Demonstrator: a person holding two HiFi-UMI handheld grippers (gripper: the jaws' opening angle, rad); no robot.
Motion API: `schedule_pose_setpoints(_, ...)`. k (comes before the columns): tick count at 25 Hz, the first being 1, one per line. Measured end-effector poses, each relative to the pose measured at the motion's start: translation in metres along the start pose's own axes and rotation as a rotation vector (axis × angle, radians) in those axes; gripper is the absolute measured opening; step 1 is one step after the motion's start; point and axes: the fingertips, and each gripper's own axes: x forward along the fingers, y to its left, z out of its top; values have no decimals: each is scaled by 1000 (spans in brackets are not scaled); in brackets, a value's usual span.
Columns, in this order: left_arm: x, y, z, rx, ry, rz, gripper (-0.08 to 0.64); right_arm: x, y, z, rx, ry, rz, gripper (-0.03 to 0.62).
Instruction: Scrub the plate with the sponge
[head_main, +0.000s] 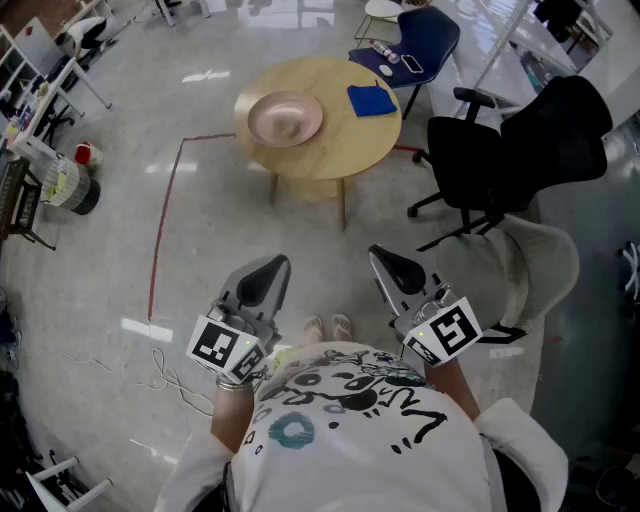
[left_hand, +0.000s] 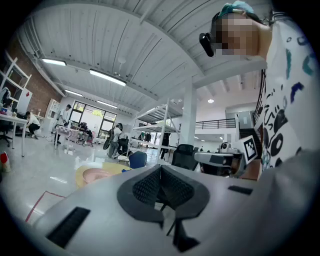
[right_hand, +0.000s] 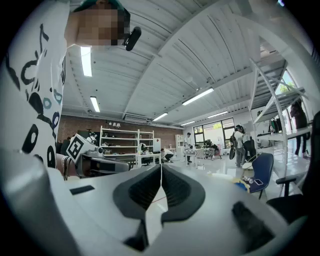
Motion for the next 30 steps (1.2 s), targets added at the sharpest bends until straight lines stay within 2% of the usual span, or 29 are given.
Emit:
schedule_pose_setpoints(8,-16,6,-7,-12,19,24,17,11,7,-8,11,25,17,29)
schedule_pose_setpoints(14,-30,25,-8,-20,21,50,17,22,20,4,136,-72,76,31)
schedule_pose_setpoints(20,-33,31,-7,-5,10,32,17,30,29,-2,83,-38,69,31)
schedule_pose_setpoints(30,-43,44,-19,-12,48,28,17,41,43,-18,101,-2,48,31)
